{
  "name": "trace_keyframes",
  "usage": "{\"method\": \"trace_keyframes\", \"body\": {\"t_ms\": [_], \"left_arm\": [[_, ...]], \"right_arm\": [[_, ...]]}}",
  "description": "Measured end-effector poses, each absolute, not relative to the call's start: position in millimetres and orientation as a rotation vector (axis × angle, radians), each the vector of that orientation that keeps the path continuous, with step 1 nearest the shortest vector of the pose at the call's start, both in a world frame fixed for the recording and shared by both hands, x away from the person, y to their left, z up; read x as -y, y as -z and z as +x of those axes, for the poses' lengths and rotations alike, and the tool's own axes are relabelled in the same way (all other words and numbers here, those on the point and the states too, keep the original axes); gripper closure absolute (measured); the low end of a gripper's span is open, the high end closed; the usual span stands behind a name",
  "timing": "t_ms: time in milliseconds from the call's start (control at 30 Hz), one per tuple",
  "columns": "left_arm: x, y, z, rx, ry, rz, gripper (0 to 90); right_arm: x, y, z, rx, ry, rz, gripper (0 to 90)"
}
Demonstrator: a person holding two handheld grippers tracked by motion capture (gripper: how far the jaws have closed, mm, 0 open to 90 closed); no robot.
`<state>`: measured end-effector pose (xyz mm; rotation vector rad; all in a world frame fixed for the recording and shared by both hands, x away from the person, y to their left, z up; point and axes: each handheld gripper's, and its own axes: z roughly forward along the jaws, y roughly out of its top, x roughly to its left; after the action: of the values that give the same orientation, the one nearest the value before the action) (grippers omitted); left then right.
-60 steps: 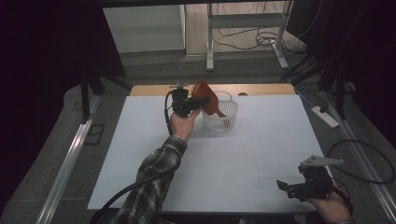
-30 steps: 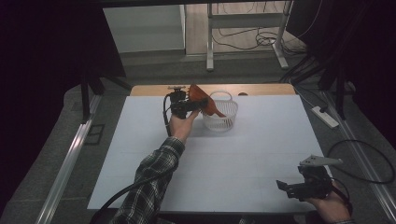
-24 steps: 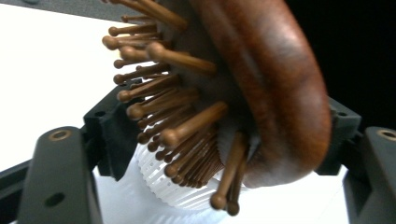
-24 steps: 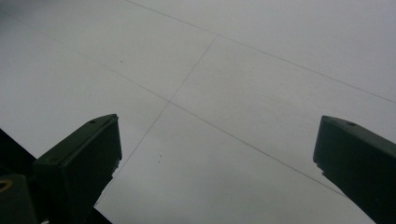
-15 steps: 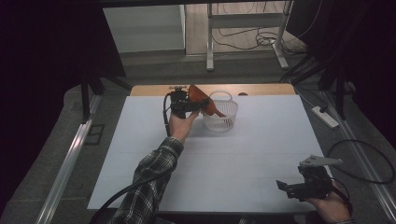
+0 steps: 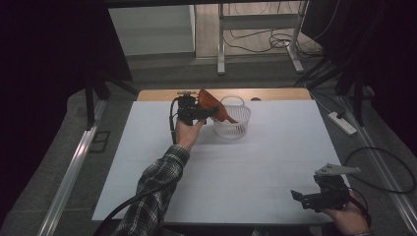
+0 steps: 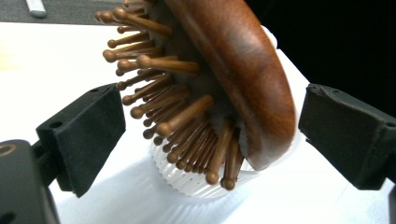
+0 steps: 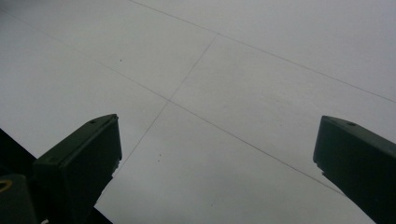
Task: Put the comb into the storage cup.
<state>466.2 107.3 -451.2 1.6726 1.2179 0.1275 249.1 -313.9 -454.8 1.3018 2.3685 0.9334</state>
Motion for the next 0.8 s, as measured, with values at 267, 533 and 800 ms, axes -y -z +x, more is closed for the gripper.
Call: {"method": "trace_keyframes", "body": {"t_ms": [267, 533, 800], "left_arm": [[-108.6, 450.5, 464.4, -1.198, -0.161, 1.735, 3.7], [-108.1, 448.3, 460.2, -1.157, -0.206, 1.791, 1.9], [-112.5, 449.6, 456.5, -1.149, -0.213, 1.833, 0.7]], "right_arm": [[314.0, 454.7, 248.9, -2.367, -0.934, 1.301, 0.7], [313.8, 454.7, 248.9, -2.369, -0.933, 1.301, 0.6], [314.5, 454.7, 249.2, -2.372, -0.939, 1.311, 0.0]]}}
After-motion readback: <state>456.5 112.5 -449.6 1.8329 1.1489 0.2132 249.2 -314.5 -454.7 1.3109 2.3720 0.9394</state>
